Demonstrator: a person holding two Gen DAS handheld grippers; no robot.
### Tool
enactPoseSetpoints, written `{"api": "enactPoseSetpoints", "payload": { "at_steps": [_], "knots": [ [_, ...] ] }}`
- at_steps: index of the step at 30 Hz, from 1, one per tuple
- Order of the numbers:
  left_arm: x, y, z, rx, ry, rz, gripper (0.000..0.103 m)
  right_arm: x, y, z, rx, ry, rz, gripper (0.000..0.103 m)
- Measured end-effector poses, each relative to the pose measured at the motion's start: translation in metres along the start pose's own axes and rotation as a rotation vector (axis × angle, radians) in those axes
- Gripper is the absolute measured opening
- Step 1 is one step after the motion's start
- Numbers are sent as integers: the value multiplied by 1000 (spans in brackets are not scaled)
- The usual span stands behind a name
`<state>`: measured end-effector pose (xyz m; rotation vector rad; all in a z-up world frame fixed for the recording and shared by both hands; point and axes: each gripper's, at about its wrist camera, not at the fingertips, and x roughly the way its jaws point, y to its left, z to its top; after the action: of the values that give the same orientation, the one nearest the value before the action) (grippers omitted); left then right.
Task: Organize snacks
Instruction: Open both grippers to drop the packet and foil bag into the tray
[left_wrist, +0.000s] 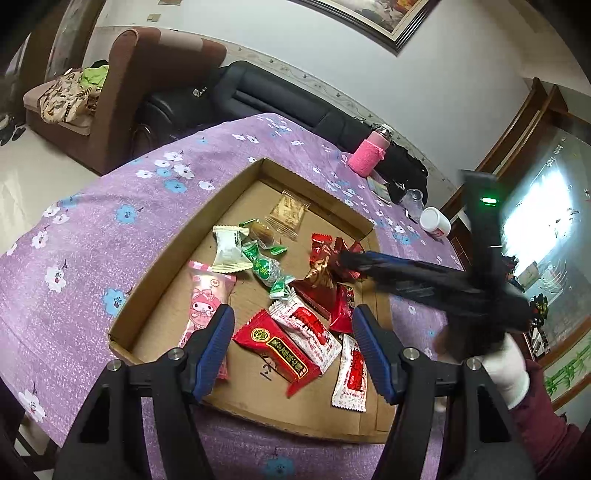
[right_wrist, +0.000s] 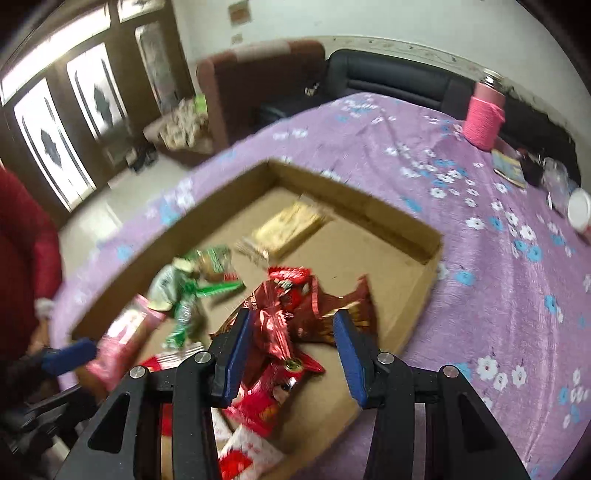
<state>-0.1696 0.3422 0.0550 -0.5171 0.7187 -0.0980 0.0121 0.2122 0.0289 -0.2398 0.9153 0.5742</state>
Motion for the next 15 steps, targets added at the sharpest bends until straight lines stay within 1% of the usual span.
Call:
{"api": "enactPoseSetpoints", "payload": {
  "at_steps": [2,4,6,10,12,13,15],
  "knots": [
    [-2,-3,0,11,-1,6,66,4,5,4,1,-22,-1,49],
    [-6,-5,0,21,-8,9,68,-3,2,8,31,-34,42,49],
    [-11,-7,0,34,-24,25,72,-18,2,6,50,-79,74,49],
    [-13,-11,0,29,-40,36,73,-46,2,-6,76,-152,68,49],
    [-16,-15,-1,39,-50,54,74,-59,-1,-17,113,-183,76,55],
    [-17,-17,-2,47,-59,77,78,-63,-2,-22,127,-195,76,62],
    [-20,-23,-3,63,-78,148,83,-70,-4,-35,151,-219,73,63]
  ]
}}
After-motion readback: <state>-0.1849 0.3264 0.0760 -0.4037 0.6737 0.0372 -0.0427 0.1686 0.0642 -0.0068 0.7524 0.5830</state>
